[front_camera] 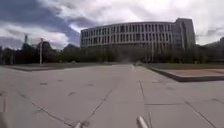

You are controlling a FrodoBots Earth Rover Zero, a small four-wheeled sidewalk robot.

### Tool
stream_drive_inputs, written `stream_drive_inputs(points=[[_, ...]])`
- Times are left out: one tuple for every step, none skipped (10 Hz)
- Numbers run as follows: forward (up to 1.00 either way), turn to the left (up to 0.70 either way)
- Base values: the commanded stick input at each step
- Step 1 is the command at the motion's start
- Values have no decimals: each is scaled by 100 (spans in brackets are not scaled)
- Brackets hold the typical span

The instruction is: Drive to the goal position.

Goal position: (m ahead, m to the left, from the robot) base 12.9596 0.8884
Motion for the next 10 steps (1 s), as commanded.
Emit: stream_drive_inputs(points=[[70, 0], [70, 0], [70, 0], [70, 0], [70, 0], [70, 0], [70, 0], [70, 0], [70, 0], [70, 0]])
